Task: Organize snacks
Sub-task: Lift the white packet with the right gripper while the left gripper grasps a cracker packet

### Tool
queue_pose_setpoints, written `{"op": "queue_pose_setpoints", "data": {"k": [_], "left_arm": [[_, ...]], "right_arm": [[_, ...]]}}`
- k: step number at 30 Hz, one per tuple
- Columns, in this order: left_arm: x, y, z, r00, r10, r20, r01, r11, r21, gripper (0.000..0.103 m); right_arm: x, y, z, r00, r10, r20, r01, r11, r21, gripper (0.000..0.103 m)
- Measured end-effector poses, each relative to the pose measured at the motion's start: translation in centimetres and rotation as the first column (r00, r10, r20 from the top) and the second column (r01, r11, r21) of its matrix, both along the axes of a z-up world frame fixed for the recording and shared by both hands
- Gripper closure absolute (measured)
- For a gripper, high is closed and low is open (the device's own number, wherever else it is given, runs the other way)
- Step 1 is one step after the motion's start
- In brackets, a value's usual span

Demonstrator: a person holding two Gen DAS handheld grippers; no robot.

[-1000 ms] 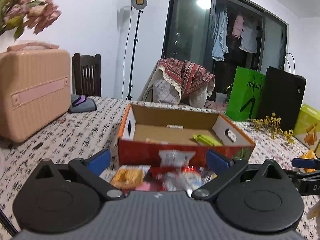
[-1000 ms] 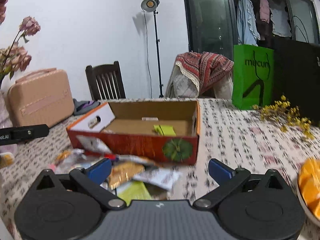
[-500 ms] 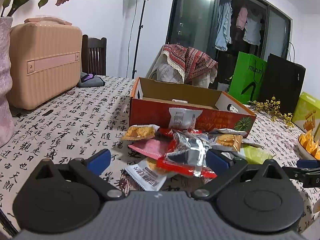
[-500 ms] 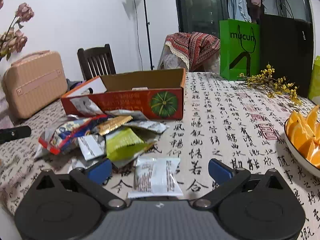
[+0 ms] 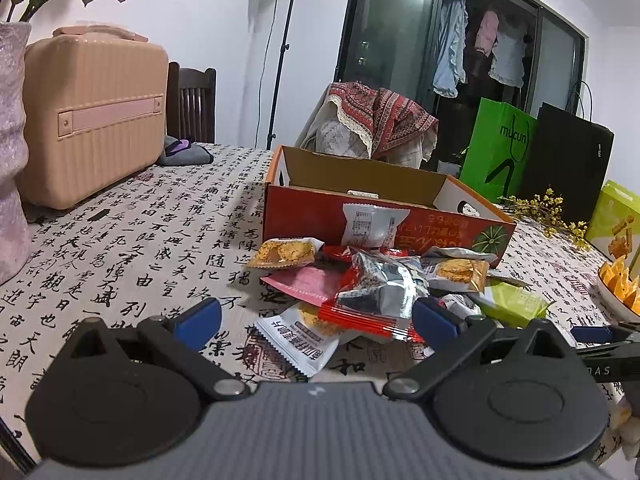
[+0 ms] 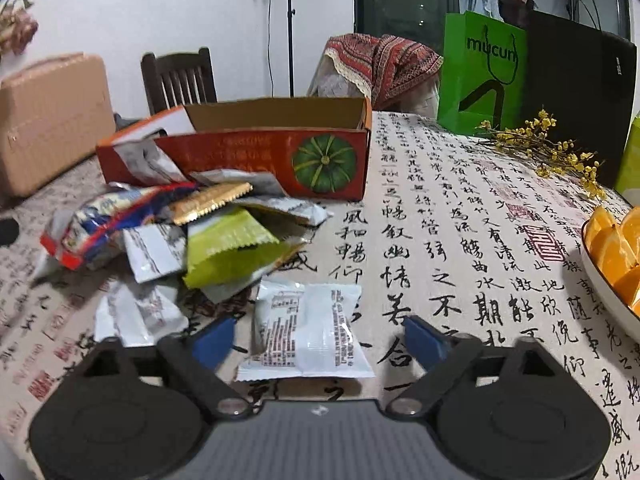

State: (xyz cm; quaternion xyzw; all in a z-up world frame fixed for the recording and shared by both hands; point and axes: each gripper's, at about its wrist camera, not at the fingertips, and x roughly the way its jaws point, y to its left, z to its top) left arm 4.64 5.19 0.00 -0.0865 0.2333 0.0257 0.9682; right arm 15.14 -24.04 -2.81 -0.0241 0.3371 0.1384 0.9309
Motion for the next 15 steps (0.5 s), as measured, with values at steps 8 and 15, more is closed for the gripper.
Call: {"op": "queue_pose_setpoints", "data": {"k": [8, 15], "left_arm": [[0.3, 0.2, -0.1, 1.000, 0.004, -0.013, -0.004, 1.000, -0.001, 0.000], [0.1, 0.4, -0.1, 1.000, 0.011, -0.014, -0.011, 1.000, -0.002, 0.000]], "right_arm": [[-0.6, 0.0, 0.3, 0.999, 0.025, 0.030, -0.025, 0.999, 0.020, 0.055], [-1.2, -0.9, 1.3, 0.997, -0.005, 0.079, 0.000, 0.998, 0.064, 0.059]]}}
